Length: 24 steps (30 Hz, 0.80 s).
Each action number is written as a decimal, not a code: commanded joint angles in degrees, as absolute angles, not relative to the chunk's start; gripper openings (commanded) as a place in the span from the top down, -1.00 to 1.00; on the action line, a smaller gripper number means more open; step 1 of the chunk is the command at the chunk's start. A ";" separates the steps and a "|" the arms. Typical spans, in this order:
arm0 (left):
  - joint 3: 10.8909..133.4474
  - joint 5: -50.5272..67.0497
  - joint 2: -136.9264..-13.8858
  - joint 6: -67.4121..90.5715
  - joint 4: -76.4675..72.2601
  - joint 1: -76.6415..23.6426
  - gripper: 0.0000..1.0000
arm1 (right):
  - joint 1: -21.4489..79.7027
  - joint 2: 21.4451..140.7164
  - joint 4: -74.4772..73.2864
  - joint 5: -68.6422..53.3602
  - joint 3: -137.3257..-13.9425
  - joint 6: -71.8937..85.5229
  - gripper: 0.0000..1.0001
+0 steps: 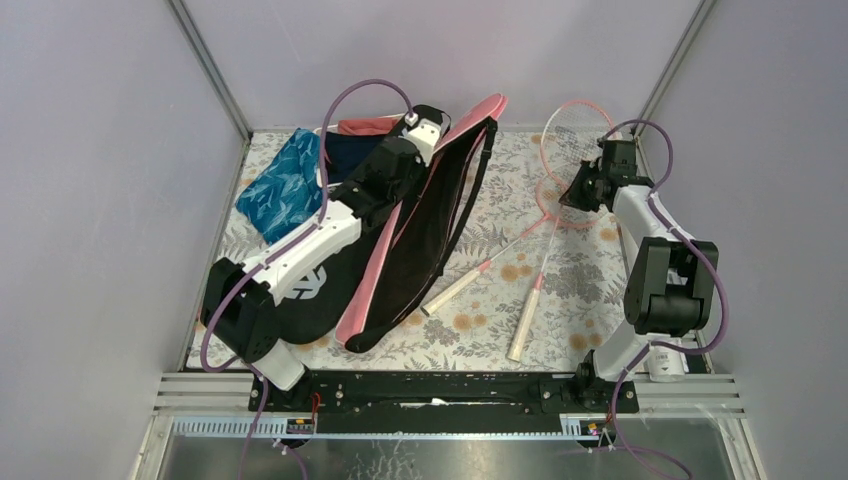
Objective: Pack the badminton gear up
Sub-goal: Pick up the racket from the center of the board, then place the racket in the racket bag.
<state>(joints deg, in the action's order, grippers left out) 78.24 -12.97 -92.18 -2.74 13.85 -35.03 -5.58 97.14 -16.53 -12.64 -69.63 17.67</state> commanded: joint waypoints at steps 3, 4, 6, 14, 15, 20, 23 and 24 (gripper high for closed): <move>86.67 -12.58 -91.11 -4.23 10.49 -34.45 1.00 | -4.57 91.37 -17.75 -18.47 -73.34 16.26 1.00; 88.18 -12.56 -90.95 -4.56 11.11 -34.45 1.00 | -4.49 90.80 -17.97 -18.94 -73.54 15.89 1.00; 90.77 -13.40 -90.47 -6.03 11.96 -34.45 1.00 | -4.48 89.81 -18.72 -19.75 -74.21 15.18 1.00; 95.05 -20.77 -88.37 -13.90 12.87 -34.29 1.00 | -4.04 86.66 -21.48 -23.08 -76.22 12.93 1.00; 94.28 -22.15 -88.29 -15.03 11.80 -34.09 1.00 | -3.81 86.31 -21.65 -23.46 -76.25 12.66 1.00; 88.31 -26.96 -88.97 -18.69 6.90 -32.24 1.00 | -1.11 84.47 -23.16 -24.18 -75.71 10.52 1.00; 86.06 -27.43 -89.88 -17.37 6.82 -30.78 1.00 | 2.24 82.88 -23.52 -24.37 -74.63 8.52 1.00; 85.28 -27.68 -90.09 -16.82 6.71 -30.42 1.00 | 3.27 82.44 -23.88 -24.57 -74.29 7.66 1.00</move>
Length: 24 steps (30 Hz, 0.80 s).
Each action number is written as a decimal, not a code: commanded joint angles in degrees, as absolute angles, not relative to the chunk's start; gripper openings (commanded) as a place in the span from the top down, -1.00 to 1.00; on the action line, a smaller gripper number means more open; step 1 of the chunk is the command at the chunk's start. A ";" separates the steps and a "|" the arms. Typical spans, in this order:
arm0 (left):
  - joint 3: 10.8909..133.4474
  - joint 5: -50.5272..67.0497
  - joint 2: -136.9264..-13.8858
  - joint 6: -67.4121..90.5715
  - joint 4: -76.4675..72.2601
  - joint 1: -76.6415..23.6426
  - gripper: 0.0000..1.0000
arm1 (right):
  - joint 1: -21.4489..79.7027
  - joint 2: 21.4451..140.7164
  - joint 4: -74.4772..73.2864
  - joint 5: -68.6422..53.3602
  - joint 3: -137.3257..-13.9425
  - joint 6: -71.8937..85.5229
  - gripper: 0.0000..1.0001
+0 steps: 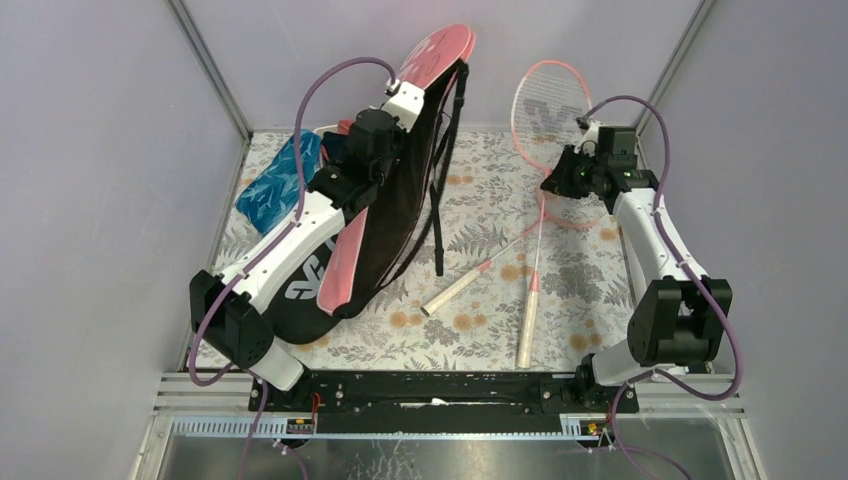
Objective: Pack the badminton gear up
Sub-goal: Place the racket in the racket bag.
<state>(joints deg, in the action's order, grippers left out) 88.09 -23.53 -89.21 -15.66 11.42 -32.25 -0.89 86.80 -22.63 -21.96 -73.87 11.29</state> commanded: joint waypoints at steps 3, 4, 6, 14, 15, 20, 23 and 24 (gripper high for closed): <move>82.66 -28.07 -90.00 -14.83 6.04 -29.53 1.00 | 6.36 81.06 -24.59 -25.43 -73.20 4.89 1.00; 81.86 -27.83 -89.80 -13.91 5.98 -29.34 1.00 | 7.46 80.68 -24.78 -25.57 -72.73 4.01 1.00; 80.53 -27.44 -89.82 -11.90 6.14 -29.18 1.00 | 10.00 80.35 -25.31 -26.48 -71.87 2.07 1.00; 78.51 -23.49 -91.25 -4.07 6.54 -28.91 1.00 | 21.81 83.87 -27.56 -24.37 -69.45 -3.09 1.00; 78.82 -23.24 -91.65 -3.27 6.77 -28.92 1.00 | 23.01 84.31 -27.38 -23.92 -69.06 -3.12 1.00; 80.33 -22.18 -93.62 -0.11 7.38 -28.87 1.00 | 27.94 86.72 -26.30 -21.18 -67.13 -3.08 1.00; 80.96 -21.71 -94.32 3.75 7.22 -28.83 1.00 | 29.71 88.04 -25.40 -19.97 -65.80 -2.91 1.00; 81.19 -21.36 -94.51 4.61 7.21 -28.74 1.00 | 30.05 88.45 -25.20 -19.37 -65.56 -2.84 1.00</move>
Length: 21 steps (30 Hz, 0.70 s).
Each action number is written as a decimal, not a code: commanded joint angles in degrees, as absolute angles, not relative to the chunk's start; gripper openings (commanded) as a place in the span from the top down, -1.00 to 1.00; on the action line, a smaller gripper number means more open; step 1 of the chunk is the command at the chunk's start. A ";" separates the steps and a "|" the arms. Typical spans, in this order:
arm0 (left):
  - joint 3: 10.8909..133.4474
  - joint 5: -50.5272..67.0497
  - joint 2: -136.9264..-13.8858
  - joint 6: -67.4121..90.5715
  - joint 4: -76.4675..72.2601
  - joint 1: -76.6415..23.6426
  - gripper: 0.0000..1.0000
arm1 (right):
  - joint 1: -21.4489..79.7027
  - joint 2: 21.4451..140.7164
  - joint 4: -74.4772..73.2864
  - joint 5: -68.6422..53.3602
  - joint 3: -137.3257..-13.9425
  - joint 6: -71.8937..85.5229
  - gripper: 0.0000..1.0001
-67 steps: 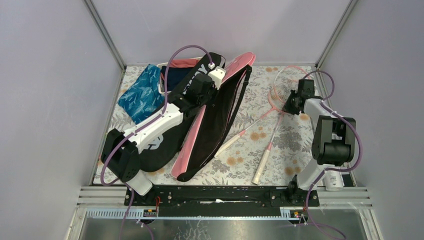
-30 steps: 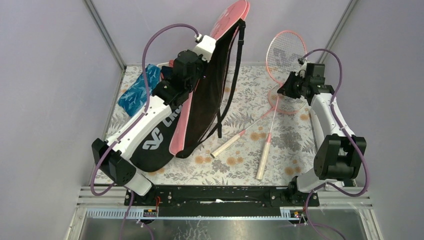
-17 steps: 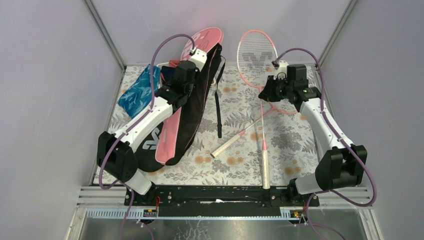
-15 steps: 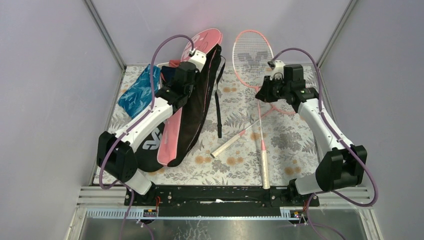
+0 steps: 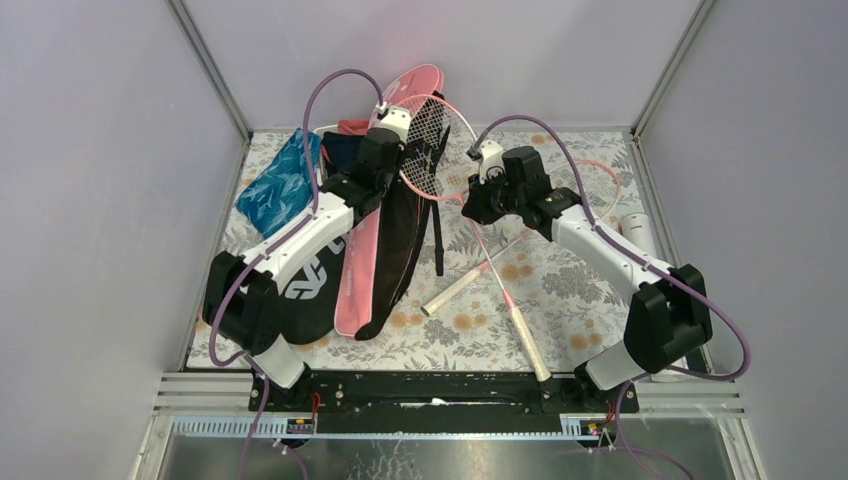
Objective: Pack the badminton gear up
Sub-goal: Place the racket in the racket bag.
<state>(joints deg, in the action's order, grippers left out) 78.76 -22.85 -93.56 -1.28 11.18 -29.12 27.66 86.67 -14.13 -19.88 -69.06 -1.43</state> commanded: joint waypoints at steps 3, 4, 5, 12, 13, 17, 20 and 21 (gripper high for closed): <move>81.83 -20.78 -94.96 6.60 7.48 -28.37 1.00 | 30.09 88.59 -24.11 -17.59 -64.48 -3.42 1.00; 81.90 -20.60 -95.00 7.05 7.41 -28.05 1.00 | 30.10 88.21 -23.67 -16.56 -64.17 -3.75 1.00; 81.98 -20.51 -95.05 7.48 7.24 -27.60 1.00 | 30.10 87.78 -23.23 -15.70 -63.90 -4.21 1.00; 79.61 -20.83 -90.80 9.37 5.91 -24.17 1.00 | 29.60 84.76 -23.40 -14.70 -66.44 -5.80 1.00; 78.98 -21.35 -89.76 8.73 5.65 -24.05 1.00 | 29.18 84.32 -23.50 -15.18 -67.31 -5.72 1.00; 76.79 -22.78 -85.36 5.87 5.02 -23.06 1.00 | 27.91 83.94 -24.83 -17.50 -72.79 -4.95 1.00; 75.60 -23.40 -82.81 4.18 4.51 -21.12 1.00 | 27.85 85.12 -26.59 -17.88 -78.23 -5.50 1.00; 75.36 -23.30 -82.40 3.99 4.53 -20.24 1.00 | 27.78 85.84 -27.64 -17.66 -79.89 -5.91 1.00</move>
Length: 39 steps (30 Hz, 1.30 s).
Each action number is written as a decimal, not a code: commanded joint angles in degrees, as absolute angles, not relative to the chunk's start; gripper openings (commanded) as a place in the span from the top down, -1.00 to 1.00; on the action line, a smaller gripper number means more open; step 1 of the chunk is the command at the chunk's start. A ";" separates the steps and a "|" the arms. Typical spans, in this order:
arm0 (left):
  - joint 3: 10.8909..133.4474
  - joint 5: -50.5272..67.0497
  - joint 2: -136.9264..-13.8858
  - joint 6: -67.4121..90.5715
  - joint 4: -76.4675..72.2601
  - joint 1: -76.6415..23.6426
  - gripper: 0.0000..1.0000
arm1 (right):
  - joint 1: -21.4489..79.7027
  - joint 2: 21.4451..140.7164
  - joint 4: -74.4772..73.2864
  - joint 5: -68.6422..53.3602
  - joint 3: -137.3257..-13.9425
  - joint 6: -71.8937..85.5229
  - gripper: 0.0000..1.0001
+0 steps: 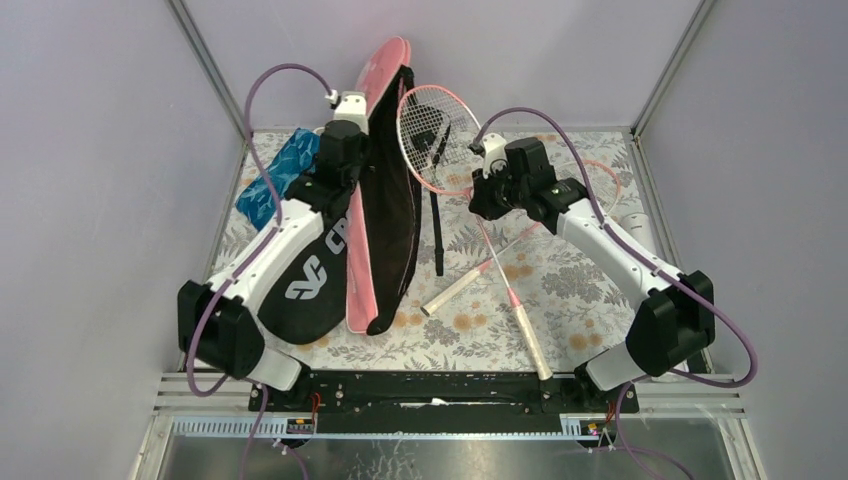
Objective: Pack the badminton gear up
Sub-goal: Place the racket in the racket bag.
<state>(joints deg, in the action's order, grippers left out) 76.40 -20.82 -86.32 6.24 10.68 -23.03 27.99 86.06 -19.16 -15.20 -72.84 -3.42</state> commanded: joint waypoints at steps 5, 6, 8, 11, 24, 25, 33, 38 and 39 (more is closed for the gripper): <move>74.70 -23.45 -80.91 3.14 3.52 -16.63 1.00 | 27.84 90.22 -33.59 -15.71 -87.05 -8.83 1.00; 74.50 -23.39 -80.87 3.02 3.18 -16.16 1.00 | 27.86 91.05 -34.85 -15.92 -88.25 -9.28 1.00; 74.56 -23.15 -81.00 2.87 2.86 -15.51 1.00 | 27.84 92.30 -36.11 -16.14 -89.32 -9.84 1.00; 75.10 -22.82 -82.26 2.59 2.79 -15.38 1.00 | 28.01 93.37 -36.64 -16.87 -89.26 -9.91 1.00; 74.60 -18.79 -88.95 7.46 3.86 -15.52 1.00 | 34.81 96.97 -34.27 -9.64 -83.78 -10.13 1.00; 74.68 -18.54 -89.44 7.73 3.91 -15.55 1.00 | 35.65 96.87 -33.65 -7.60 -83.02 -10.31 1.00; 74.82 -15.48 -91.27 9.98 4.40 -16.64 1.00 | 40.91 99.04 -31.37 5.44 -80.92 -11.34 1.00; 73.90 -13.65 -90.45 10.43 4.48 -19.07 1.00 | 43.40 101.36 -30.39 13.45 -81.75 -12.78 1.00; 73.72 -13.03 -90.22 10.71 4.48 -19.51 1.00 | 43.60 101.80 -30.47 13.98 -82.27 -12.94 1.00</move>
